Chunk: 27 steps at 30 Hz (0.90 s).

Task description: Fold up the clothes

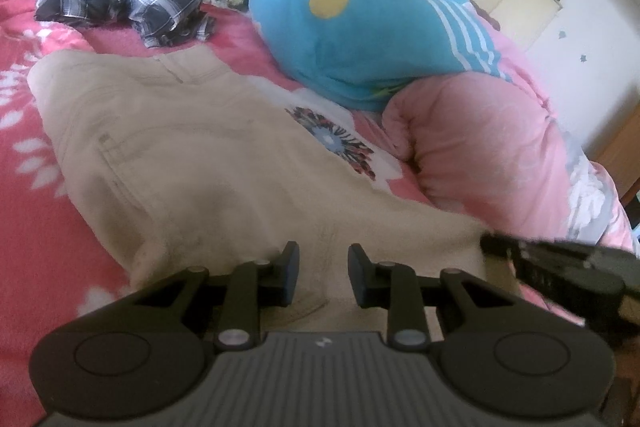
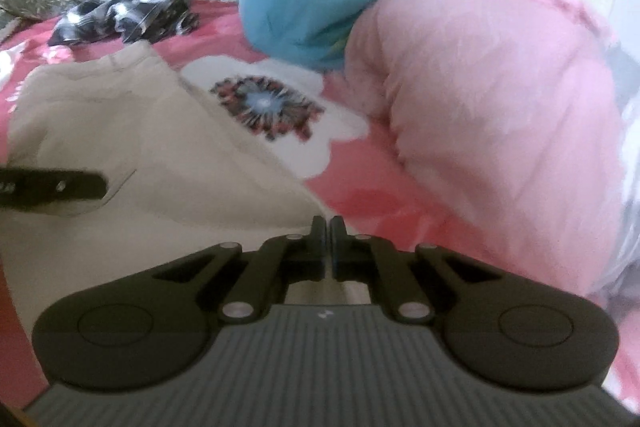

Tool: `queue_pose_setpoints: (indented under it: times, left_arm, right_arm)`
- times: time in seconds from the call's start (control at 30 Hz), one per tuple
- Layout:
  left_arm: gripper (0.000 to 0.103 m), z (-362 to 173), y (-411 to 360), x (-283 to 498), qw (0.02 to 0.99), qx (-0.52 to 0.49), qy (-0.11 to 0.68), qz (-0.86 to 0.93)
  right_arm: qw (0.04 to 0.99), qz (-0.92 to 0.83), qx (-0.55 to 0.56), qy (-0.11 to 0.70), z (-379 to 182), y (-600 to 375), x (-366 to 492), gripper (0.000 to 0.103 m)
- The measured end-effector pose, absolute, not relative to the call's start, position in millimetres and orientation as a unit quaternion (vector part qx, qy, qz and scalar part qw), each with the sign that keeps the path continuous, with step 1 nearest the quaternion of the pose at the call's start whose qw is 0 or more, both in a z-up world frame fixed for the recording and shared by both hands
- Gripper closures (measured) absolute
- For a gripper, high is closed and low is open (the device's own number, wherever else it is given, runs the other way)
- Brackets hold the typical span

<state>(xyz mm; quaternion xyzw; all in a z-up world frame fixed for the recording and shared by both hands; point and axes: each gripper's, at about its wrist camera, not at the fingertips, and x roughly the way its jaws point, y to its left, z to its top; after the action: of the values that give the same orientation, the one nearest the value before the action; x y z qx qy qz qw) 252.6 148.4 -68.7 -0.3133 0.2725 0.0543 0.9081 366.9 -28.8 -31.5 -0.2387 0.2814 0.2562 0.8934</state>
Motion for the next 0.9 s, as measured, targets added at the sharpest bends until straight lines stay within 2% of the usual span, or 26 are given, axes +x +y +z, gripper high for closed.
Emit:
queue_pose_setpoints:
  times: [0.17,0.57,0.73,0.83,0.9]
  left_arm:
    - [0.075,-66.6,151.7,251.1,0.908,-0.316,0.267,0.058]
    - [0.075,-70.3,152.1,253.6,0.906,-0.317,0.273,0.063]
    - [0.075,-71.5,152.0,253.8,0.906,-0.315,0.274,0.067]
    - [0.075,-71.5,152.6,253.5,0.906,-0.317,0.274,0.067]
    - [0.075,-71.7,152.4,253.2,0.906,-0.317,0.273,0.068]
  right_arm:
    - [0.899,0.234,-0.259,0.263,-28.3,-16.4,386.8,0.102]
    - [0.883,0.209,-0.263,0.329,-88.0,-14.0,419.4,0.102]
    - [0.883,0.207,-0.247,0.342,-90.3,-15.5,420.2,0.1]
    - [0.891,0.201,-0.21,0.349,-72.8,-27.1,420.8,0.088]
    - [0.9,0.199,-0.178,0.345,-55.9,-35.5,417.1,0.083]
